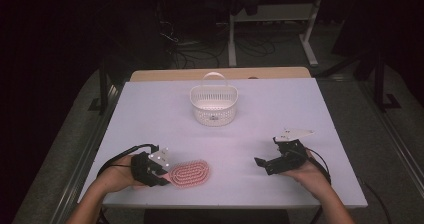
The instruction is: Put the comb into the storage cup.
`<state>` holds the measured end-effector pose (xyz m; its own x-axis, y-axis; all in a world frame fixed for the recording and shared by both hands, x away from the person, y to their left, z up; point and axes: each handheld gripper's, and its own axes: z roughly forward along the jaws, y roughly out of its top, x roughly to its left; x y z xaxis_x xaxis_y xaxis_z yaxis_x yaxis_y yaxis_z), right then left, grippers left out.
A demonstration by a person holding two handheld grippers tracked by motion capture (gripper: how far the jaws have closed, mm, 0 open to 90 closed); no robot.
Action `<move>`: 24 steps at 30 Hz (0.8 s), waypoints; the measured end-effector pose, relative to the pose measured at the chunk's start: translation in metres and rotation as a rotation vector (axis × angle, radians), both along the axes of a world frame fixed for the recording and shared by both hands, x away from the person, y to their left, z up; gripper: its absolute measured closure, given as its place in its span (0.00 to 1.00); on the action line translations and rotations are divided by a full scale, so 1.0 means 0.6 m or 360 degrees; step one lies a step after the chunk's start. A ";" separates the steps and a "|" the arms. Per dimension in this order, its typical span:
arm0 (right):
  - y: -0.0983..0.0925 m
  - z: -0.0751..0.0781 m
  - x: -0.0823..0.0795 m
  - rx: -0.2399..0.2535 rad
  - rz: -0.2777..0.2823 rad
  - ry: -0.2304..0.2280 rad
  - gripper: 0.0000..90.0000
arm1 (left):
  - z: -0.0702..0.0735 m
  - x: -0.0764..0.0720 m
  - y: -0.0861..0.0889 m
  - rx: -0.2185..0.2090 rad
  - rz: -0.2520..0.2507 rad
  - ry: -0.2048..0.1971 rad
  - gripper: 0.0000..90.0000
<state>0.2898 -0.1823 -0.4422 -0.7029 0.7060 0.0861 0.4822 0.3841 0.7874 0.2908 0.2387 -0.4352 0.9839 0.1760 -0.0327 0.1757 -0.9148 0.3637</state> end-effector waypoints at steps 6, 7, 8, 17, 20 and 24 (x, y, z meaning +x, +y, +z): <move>-0.001 0.000 0.000 -0.0002 -0.0002 -0.0003 0.00 | 0.001 0.000 0.003 -0.0026 0.0031 -0.0012 0.79; -0.001 0.000 0.000 -0.0001 -0.0004 -0.0002 0.00 | 0.002 0.001 0.004 -0.0039 0.0043 -0.0009 0.79; -0.001 0.000 0.000 -0.0002 -0.0003 -0.0003 0.00 | 0.003 0.002 0.006 -0.0051 0.0045 -0.0003 0.79; -0.001 0.000 0.001 -0.0003 -0.0002 -0.0002 0.00 | 0.009 0.007 0.017 -0.0177 0.0090 0.0005 0.78; -0.001 0.000 0.001 -0.0003 -0.0002 0.0000 0.00 | 0.011 0.010 0.019 -0.0220 0.0110 -0.0004 0.78; -0.001 0.000 0.000 -0.0004 -0.0002 -0.0002 0.00 | 0.015 0.013 0.023 -0.0290 0.0148 -0.0012 0.78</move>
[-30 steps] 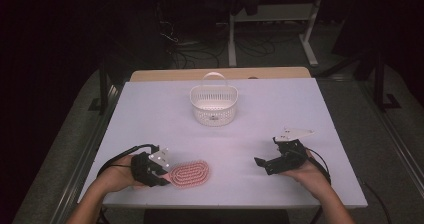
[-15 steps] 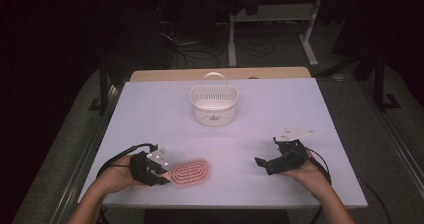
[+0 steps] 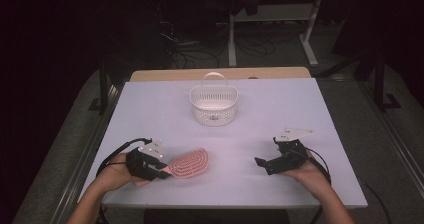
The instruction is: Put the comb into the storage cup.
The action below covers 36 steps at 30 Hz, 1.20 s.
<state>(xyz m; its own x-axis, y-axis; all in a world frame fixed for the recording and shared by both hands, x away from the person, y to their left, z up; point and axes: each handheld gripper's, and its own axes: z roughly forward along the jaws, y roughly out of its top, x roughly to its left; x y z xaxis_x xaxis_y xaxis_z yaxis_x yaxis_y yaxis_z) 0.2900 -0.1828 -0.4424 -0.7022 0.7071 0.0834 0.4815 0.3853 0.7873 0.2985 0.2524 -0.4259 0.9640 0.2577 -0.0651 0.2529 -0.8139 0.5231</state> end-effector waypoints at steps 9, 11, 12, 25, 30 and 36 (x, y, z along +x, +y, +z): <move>0.000 0.000 0.000 0.0005 -0.0004 0.0003 0.00 | 0.013 0.001 0.001 -0.0168 0.0081 -0.0052 0.78; 0.000 0.000 0.000 0.0004 -0.0004 0.0000 0.00 | 0.015 0.001 0.001 -0.0185 0.0090 -0.0060 0.78; 0.000 0.000 0.000 0.0005 -0.0004 0.0000 0.00 | 0.016 0.002 0.001 -0.0206 0.0099 -0.0061 0.78; 0.001 0.000 0.000 0.0003 -0.0003 0.0001 0.00 | 0.023 0.006 -0.010 -0.0325 0.0154 -0.0097 0.78; 0.000 0.001 0.000 0.0009 -0.0005 0.0001 0.00 | 0.029 0.009 -0.018 -0.0361 0.0180 -0.0127 0.78; 0.000 0.001 0.000 0.0013 -0.0002 0.0003 0.00 | 0.034 0.016 -0.032 -0.0415 0.0200 -0.0166 0.78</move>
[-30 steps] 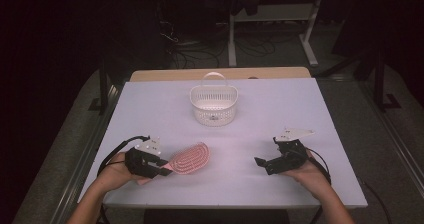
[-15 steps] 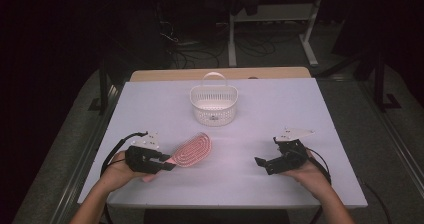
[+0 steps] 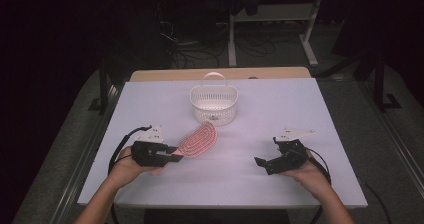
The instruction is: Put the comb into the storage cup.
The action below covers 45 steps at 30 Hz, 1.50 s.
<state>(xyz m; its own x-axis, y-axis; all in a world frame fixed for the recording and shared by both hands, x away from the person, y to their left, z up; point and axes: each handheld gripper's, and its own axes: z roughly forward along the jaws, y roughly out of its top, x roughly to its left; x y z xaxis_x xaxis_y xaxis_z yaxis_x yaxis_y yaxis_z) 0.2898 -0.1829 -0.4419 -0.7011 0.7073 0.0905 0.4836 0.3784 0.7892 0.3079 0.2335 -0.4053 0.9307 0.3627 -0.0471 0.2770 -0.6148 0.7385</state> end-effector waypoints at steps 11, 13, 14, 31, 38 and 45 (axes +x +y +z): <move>-0.001 0.000 0.001 -0.0004 -0.0005 0.0001 0.00 | 0.003 0.010 -0.005 -0.0056 0.0041 -0.0001 0.78; -0.001 0.000 0.001 -0.0003 -0.0003 -0.0002 0.00 | 0.003 0.012 -0.007 -0.0071 0.0048 -0.0007 0.78; -0.001 0.000 0.001 -0.0001 -0.0005 -0.0003 0.00 | 0.004 0.013 -0.007 -0.0081 0.0053 -0.0009 0.78; -0.002 0.001 0.000 0.0018 -0.0007 -0.0011 0.00 | 0.015 0.035 -0.037 -0.0202 0.0065 -0.0053 0.78; -0.002 0.002 0.000 0.0036 -0.0002 -0.0010 0.00 | 0.023 0.047 -0.057 -0.0239 0.0100 -0.0119 0.78; -0.001 0.004 0.000 0.0061 0.0014 0.0023 0.00 | 0.022 0.054 -0.074 -0.0264 0.0126 -0.0145 0.78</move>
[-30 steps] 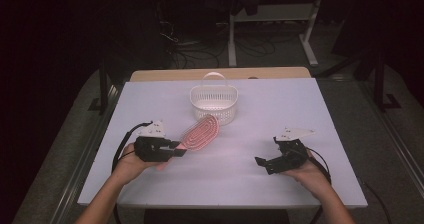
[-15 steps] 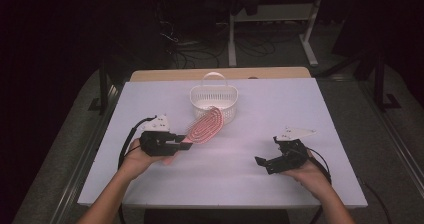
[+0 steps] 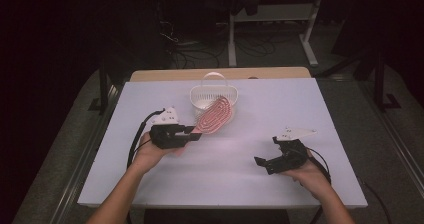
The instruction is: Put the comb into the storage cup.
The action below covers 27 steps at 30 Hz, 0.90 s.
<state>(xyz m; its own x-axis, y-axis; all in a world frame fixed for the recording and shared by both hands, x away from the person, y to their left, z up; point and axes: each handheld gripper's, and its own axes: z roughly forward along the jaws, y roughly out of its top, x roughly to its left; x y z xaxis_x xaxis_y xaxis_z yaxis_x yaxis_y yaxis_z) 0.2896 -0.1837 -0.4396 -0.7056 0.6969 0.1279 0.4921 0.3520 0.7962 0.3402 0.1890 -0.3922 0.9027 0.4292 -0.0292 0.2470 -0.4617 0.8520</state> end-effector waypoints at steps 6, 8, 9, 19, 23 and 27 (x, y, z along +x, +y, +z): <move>0.004 0.003 0.000 0.0020 0.0051 0.0061 0.00 | -0.004 0.005 -0.011 -0.0065 0.0006 -0.0001 0.78; 0.005 0.003 0.001 0.0025 0.0061 0.0069 0.00 | -0.005 0.006 -0.013 -0.0073 0.0004 -0.0006 0.78; 0.005 0.004 0.001 0.0023 0.0040 0.0051 0.00 | -0.006 0.007 -0.015 -0.0090 0.0006 -0.0008 0.78; 0.010 0.008 0.001 0.0058 0.0027 0.0043 0.00 | -0.012 0.005 -0.019 -0.0105 0.0019 -0.0029 0.78; 0.012 0.010 0.003 0.0067 0.0028 0.0056 0.00 | -0.013 0.004 -0.019 -0.0118 0.0025 -0.0031 0.78; 0.018 0.018 0.009 0.0089 0.0044 0.0059 0.00 | -0.016 0.003 -0.017 -0.0116 0.0038 -0.0039 0.78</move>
